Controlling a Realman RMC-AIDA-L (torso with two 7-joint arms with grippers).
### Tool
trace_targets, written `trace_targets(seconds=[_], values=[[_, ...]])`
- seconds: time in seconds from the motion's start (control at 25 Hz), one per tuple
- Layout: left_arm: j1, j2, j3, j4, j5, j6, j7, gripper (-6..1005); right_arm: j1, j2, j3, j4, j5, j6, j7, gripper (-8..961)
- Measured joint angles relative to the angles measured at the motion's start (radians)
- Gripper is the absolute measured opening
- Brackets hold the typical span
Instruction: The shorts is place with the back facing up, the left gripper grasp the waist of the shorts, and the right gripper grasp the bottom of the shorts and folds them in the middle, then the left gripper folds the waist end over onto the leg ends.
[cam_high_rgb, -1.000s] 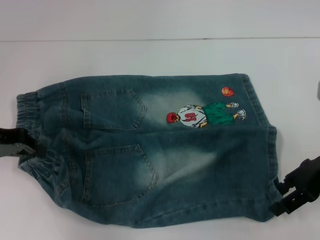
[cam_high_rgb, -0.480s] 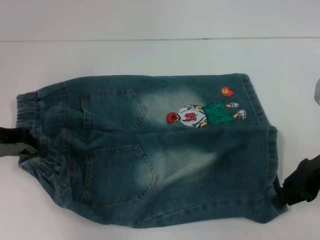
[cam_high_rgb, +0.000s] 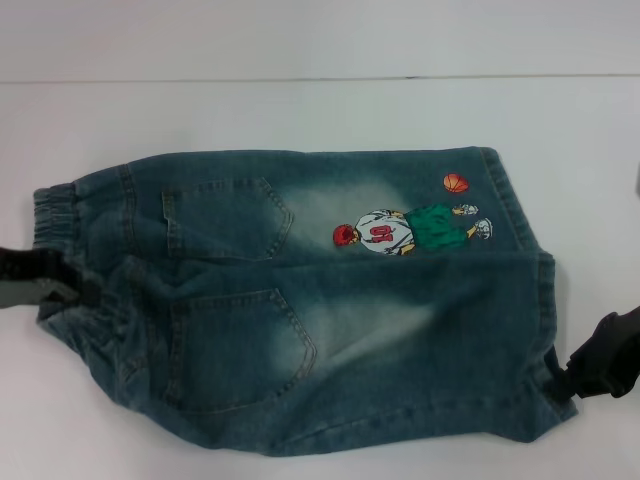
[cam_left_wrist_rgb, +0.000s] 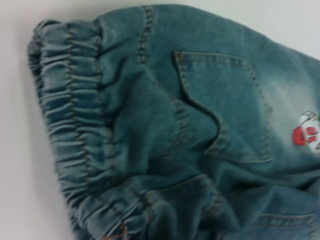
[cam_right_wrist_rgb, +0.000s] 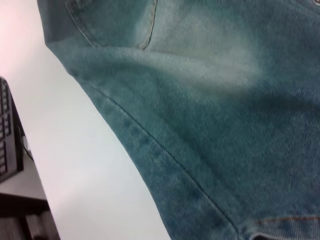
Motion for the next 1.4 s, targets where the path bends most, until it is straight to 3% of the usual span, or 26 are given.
trace_targets(seconds=[0.12,0.36,0.52,0.76,0.96,1.04,1.2,1.4], values=[[0.010,0.008,-0.017,-0.010,-0.070,0.005,0.001,79,-0.010,-0.020,0.055,0.018,0.036,-0.004,-0.019,21],[0.033,0.015,-0.118,-0.034,-0.171,-0.049,0.005,82,-0.059,-0.077,0.281,0.091,0.239,0.025,-0.087,16],[0.054,0.013,-0.149,-0.066,-0.230,-0.139,0.011,84,-0.094,-0.086,0.323,0.166,0.375,0.119,-0.129,17],[0.080,0.000,-0.157,-0.120,-0.346,-0.271,0.049,87,-0.116,-0.050,0.330,0.229,0.481,0.338,-0.184,15],[0.089,-0.016,-0.157,-0.153,-0.417,-0.353,0.098,90,-0.112,0.010,0.333,0.232,0.551,0.479,-0.234,15],[0.094,-0.023,-0.158,-0.157,-0.425,-0.394,0.111,91,-0.102,0.025,0.337,0.237,0.564,0.534,-0.258,14],[0.102,-0.035,-0.158,-0.158,-0.437,-0.459,0.137,93,-0.086,0.047,0.333,0.241,0.590,0.633,-0.289,14],[0.113,-0.049,-0.154,-0.164,-0.463,-0.532,0.169,95,-0.074,0.055,0.337,0.262,0.601,0.713,-0.315,14]])
